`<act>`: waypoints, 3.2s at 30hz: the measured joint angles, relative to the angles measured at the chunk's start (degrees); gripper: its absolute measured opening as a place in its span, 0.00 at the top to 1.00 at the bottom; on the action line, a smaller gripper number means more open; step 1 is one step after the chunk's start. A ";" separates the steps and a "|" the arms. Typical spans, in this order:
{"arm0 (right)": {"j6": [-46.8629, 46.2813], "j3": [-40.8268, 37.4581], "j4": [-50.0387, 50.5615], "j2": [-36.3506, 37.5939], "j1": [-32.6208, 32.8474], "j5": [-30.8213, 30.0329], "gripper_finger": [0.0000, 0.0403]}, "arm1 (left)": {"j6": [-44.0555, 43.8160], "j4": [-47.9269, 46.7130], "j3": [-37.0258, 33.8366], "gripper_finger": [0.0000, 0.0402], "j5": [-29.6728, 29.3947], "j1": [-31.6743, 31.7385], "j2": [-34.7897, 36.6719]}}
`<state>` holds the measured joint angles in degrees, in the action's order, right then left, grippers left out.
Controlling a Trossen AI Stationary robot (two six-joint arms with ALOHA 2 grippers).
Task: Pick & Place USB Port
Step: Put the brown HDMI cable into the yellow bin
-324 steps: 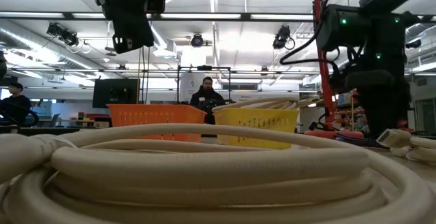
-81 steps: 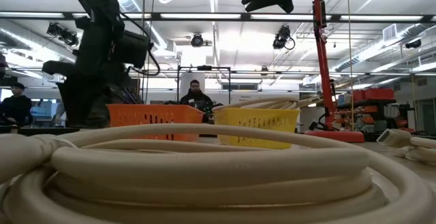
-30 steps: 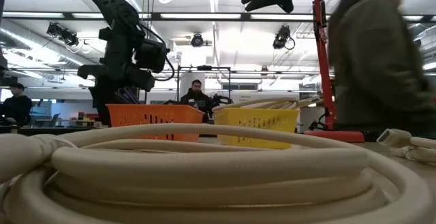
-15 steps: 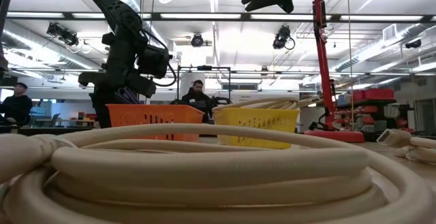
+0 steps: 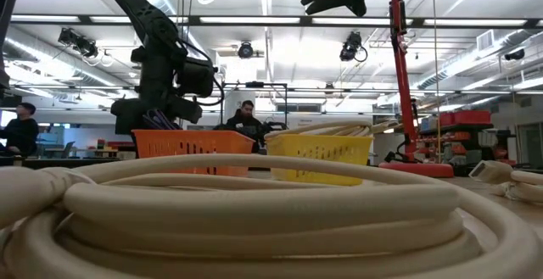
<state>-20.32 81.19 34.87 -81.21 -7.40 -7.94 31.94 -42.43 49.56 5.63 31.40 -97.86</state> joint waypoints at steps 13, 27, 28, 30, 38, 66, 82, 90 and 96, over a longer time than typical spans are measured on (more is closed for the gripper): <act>0.09 0.00 -0.13 0.00 0.00 -0.13 0.73 | -2.05 -4.76 5.29 1.00 -3.97 -0.58 1.74; 1.31 0.00 -0.13 0.00 -0.02 -0.22 0.73 | -4.76 -7.93 7.91 0.98 -4.07 -0.09 1.89; 1.31 0.00 -0.13 0.00 -0.01 -0.23 0.73 | -5.25 -8.24 7.91 0.96 -4.06 -0.06 1.48; 1.31 0.00 -0.13 0.00 -0.02 -0.22 0.73 | -6.93 -8.78 7.93 0.94 -4.59 0.25 0.52; 0.97 0.00 -0.11 0.00 0.00 -0.02 0.73 | -9.24 -11.80 7.99 0.73 -1.78 2.56 -1.67; 1.31 0.00 -0.07 -0.02 -0.28 -0.22 0.73 | -6.85 -15.17 13.42 0.58 -9.51 2.02 -1.46; 1.27 0.00 -0.04 -0.02 -0.28 -0.08 0.73 | -4.13 -9.66 12.59 0.58 -3.02 8.35 -1.84; 0.37 0.00 -0.07 -0.02 -0.28 -0.04 0.73 | -3.41 -9.97 12.59 0.58 -2.51 7.98 -7.65; 0.24 0.00 -0.07 -0.02 -0.27 -0.09 0.73 | -2.25 -10.43 13.02 0.59 -2.39 7.98 -11.31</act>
<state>-20.08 81.18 34.81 -81.23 -7.66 -8.03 29.69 -52.86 62.58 3.24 39.38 -109.17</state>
